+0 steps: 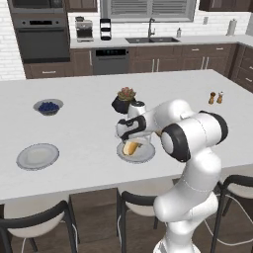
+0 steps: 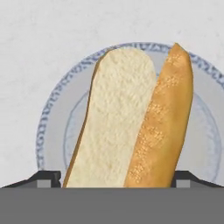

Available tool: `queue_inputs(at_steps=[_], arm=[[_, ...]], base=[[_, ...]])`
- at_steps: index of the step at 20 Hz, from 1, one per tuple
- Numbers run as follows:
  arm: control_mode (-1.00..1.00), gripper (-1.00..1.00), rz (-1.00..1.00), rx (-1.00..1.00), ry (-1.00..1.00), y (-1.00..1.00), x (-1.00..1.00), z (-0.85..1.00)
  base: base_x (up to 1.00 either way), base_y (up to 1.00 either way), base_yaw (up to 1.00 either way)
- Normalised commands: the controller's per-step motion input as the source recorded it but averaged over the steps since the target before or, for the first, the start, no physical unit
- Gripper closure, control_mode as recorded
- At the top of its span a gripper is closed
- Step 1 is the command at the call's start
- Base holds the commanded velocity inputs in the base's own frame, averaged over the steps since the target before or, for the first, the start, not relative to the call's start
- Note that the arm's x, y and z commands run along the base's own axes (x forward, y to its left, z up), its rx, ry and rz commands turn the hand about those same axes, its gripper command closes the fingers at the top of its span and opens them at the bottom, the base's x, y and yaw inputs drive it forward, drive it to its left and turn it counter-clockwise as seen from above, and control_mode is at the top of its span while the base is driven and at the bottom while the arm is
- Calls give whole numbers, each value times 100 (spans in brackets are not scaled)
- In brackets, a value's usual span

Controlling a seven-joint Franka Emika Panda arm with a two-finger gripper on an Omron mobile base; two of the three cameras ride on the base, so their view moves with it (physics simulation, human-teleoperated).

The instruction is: Place one bun and one sausage from the bowl on each plate.

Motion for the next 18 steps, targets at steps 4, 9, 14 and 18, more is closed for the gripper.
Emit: queue_inputs(at_steps=[4, 9, 14, 18], arm=[[-100, -100, 1, 0, -5, -1, -2, -2], [-100, -100, 1, 0, -7, -3, -27, 29], [-100, -100, 0, 1, -4, -28, -68, 100], [-100, -100, -3, 1, 3, -65, -2, 100]], base=[[0, 0, 0], [0, 0, 0], [0, 0, 0], [0, 0, 0]])
